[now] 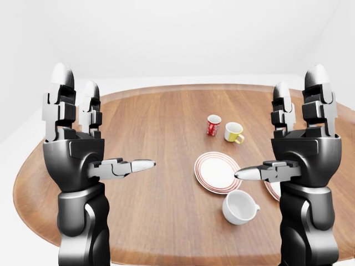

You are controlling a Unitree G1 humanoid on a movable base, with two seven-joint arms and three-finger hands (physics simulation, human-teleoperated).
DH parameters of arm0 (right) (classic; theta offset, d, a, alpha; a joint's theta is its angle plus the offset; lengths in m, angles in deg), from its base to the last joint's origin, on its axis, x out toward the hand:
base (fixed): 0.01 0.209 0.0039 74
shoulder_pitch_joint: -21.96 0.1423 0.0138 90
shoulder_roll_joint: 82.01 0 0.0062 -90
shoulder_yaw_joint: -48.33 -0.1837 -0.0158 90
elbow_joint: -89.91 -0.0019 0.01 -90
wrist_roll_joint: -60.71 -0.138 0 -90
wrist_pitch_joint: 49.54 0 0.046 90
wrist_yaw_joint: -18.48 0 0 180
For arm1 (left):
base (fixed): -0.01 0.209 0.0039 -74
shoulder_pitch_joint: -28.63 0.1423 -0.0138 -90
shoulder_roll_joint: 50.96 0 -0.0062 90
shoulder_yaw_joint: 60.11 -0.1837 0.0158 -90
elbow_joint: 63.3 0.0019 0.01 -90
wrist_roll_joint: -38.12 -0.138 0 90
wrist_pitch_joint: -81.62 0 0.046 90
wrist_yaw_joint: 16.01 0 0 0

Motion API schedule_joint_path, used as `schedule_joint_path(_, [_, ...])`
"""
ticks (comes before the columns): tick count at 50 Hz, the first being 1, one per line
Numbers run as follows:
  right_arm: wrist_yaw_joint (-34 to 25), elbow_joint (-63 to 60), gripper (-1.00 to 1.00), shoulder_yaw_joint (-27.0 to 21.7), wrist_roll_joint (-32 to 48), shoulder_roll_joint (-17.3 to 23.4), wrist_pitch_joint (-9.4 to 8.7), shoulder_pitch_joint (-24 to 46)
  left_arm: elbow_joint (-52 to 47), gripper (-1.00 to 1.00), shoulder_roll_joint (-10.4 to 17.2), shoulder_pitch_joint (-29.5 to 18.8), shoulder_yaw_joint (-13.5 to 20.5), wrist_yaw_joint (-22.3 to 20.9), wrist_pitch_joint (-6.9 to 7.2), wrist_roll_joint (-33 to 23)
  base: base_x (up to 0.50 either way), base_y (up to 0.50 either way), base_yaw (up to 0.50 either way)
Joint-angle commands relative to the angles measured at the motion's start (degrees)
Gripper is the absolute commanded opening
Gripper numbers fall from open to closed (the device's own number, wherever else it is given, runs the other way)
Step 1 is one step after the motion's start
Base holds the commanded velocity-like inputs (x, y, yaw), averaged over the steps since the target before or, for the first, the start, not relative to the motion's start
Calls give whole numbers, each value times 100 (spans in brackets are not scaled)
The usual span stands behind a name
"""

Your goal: Put the white mug on the left plate.

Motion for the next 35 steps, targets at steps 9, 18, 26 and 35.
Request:
schedule_joint_path(9, [-2, 5, 100, 11, 44, -18, 0, -62, -18, 89, -7, 29, -8, -26, 0, -3, 50, 9, 0])
schedule_joint_path(18, [90, 129, 100, 74, 230, -15, 0, -26, -15, 89, -12, 41, -16, -37, 0, -16, 41, 3, 0])
schedule_joint_path(26, [77, 163, 100, 229, 322, -36, 0, -23, -14, 89, -16, 52, -30, -45, 0, -29, 10, -1, 0])
schedule_joint_path(35, [-141, 5, 100, 771, 797, 47, 0, -124, -7, 89, -9, 15, -8, -38, 0, -7, 0, 0, 0])
